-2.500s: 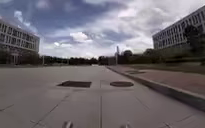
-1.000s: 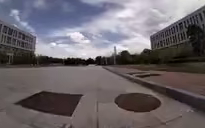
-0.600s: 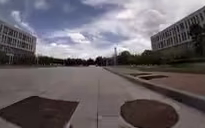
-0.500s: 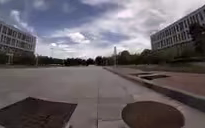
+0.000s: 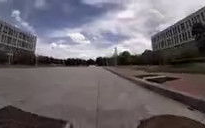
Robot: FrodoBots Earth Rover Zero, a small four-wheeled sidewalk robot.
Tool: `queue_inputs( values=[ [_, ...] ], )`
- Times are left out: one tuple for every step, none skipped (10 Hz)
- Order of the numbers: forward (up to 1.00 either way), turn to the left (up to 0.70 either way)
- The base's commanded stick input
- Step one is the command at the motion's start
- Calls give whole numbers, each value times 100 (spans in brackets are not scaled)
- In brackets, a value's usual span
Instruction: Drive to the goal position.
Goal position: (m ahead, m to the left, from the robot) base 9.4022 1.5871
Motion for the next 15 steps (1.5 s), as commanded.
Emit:
queue_inputs(
  values=[
    [100,3],
    [100,3],
    [100,3],
    [100,3],
    [100,3],
    [100,3],
    [100,3],
    [100,3],
    [100,3],
    [100,3],
    [100,3],
    [100,3],
    [100,3],
    [100,3],
    [100,3]
  ],
)
